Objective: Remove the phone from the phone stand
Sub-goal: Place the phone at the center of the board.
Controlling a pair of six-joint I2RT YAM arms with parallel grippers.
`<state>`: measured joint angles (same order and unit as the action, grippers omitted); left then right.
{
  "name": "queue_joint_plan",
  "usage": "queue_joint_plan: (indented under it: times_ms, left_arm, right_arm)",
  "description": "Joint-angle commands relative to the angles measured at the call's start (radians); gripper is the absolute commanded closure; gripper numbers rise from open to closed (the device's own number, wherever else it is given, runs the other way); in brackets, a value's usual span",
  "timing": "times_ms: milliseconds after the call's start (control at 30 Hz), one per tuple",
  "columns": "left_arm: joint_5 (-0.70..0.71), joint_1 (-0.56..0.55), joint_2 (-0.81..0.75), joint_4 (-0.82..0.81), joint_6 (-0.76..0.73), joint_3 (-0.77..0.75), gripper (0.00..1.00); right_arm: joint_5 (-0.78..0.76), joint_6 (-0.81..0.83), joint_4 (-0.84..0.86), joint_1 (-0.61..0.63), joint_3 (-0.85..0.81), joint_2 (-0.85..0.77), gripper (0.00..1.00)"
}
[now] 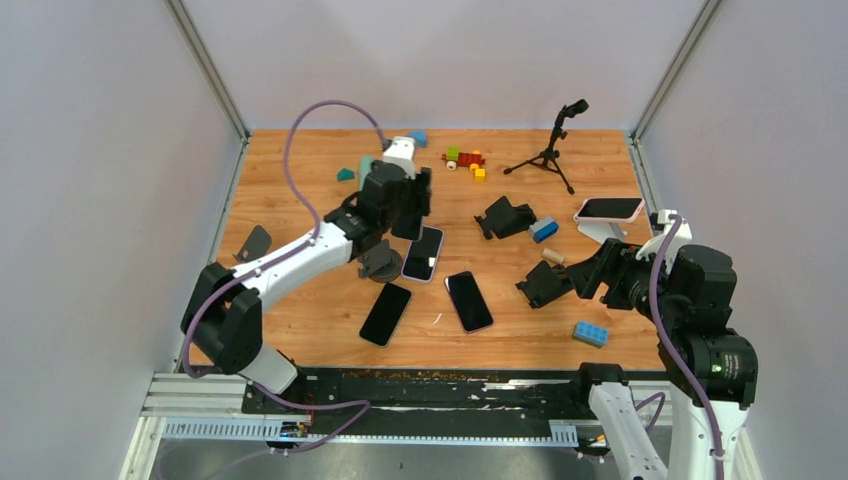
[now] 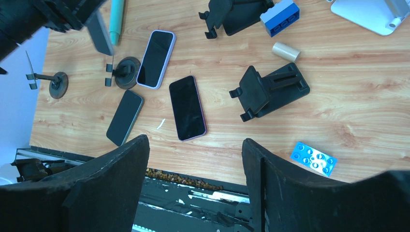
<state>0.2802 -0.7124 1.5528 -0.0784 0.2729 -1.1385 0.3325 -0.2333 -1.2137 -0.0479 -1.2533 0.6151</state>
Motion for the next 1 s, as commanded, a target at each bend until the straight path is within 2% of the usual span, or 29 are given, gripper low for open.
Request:
queue_joint_plan:
  times_ms: [0, 100, 233, 500, 600, 667, 733, 967]
  left_arm:
    - [0.152, 0.155, -0.108, 0.258, 0.167, 0.007, 1.0]
    - [0.205, 0.22, -0.197, 0.264, 0.18, 0.094, 1.0]
    - [0.289, 0.302, -0.241, 0.288, 0.192, 0.165, 1.0]
    - [0.303, 0.386, -0.174, 0.282, 0.167, 0.199, 1.0]
    - [0.246, 0.43, -0.123, 0.25, 0.158, 0.197, 1.0]
    - [0.109, 0.484, -0.069, 0.247, 0.143, 0.163, 1.0]
    - [0.038, 0.507, -0.015, 0.27, 0.129, 0.126, 1.0]
    - [-0.008, 0.513, 0.092, 0.254, 0.14, 0.101, 1.0]
  right_arm:
    - [0.032, -0.021, 0.054, 0.005, 0.027, 0.003, 0.29]
    - [0.048, -0.027, 0.064, 0.005, 0.047, 0.005, 0.29]
    - [0.051, -0.031, 0.078, 0.005, 0.074, -0.004, 0.29]
    - [0.067, -0.037, 0.095, 0.005, 0.097, 0.001, 0.3]
    - [0.065, -0.035, 0.098, 0.005, 0.094, 0.005, 0.3]
    - [0.068, -0.037, 0.099, 0.005, 0.099, 0.006, 0.3]
    - [0.067, -0.043, 0.106, 0.005, 0.108, 0.004, 0.3]
    - [0.085, -0.073, 0.136, 0.005, 0.155, -0.011, 0.3]
